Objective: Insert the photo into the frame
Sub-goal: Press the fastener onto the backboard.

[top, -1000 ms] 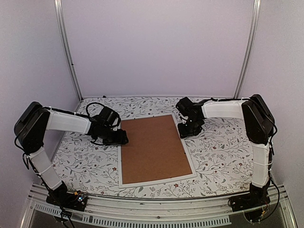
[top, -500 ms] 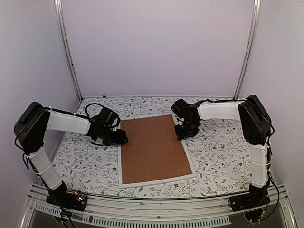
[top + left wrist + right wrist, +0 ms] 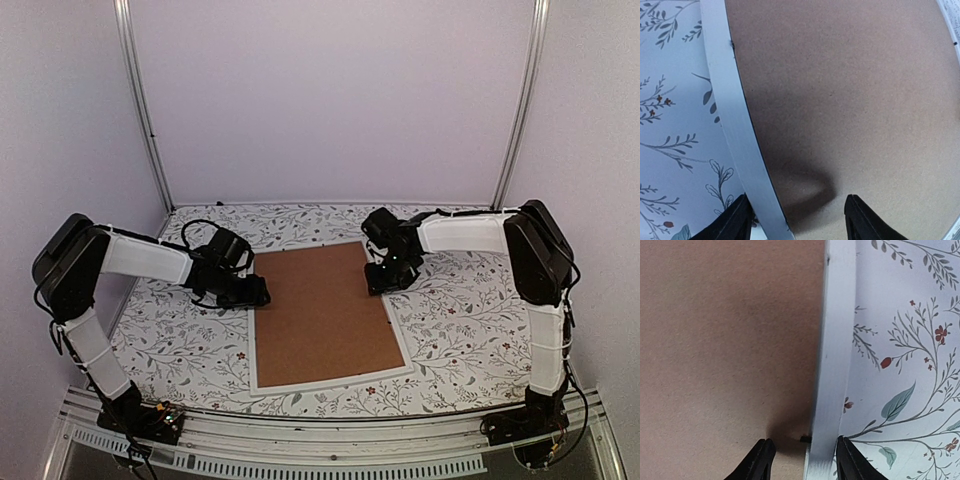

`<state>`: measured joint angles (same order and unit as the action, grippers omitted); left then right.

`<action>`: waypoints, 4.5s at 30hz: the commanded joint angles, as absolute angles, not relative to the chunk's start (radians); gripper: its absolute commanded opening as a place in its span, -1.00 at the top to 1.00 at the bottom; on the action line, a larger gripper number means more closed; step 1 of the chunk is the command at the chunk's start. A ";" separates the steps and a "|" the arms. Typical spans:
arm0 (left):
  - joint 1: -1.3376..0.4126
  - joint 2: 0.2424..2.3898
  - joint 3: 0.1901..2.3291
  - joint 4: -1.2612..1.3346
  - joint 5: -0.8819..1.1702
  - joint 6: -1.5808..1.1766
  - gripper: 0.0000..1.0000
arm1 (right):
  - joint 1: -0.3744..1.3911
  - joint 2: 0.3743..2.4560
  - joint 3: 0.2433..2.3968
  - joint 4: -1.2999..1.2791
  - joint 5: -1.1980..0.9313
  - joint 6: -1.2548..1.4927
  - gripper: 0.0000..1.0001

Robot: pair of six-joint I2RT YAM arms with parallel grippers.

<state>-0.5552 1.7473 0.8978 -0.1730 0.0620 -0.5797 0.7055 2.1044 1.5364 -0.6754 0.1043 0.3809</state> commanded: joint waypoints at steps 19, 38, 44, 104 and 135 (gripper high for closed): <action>-0.563 1.770 0.916 -0.149 0.105 -0.567 -0.30 | 0.600 2.090 1.441 -0.464 -0.106 0.392 0.09; -0.563 1.769 0.930 -0.154 0.109 -0.525 -0.27 | 0.608 1.866 1.071 -0.361 -0.146 0.513 0.71; -0.566 1.745 0.925 -0.152 0.116 -0.517 -0.25 | 0.624 1.766 1.010 -0.385 -0.134 0.544 0.34; -0.592 1.742 0.899 -0.143 0.101 -0.514 -0.38 | 0.574 2.183 1.574 -0.683 0.100 0.335 0.17; -0.665 1.798 0.923 -0.133 0.077 -0.521 -0.36 | 0.662 2.267 1.582 -0.683 0.107 0.394 0.18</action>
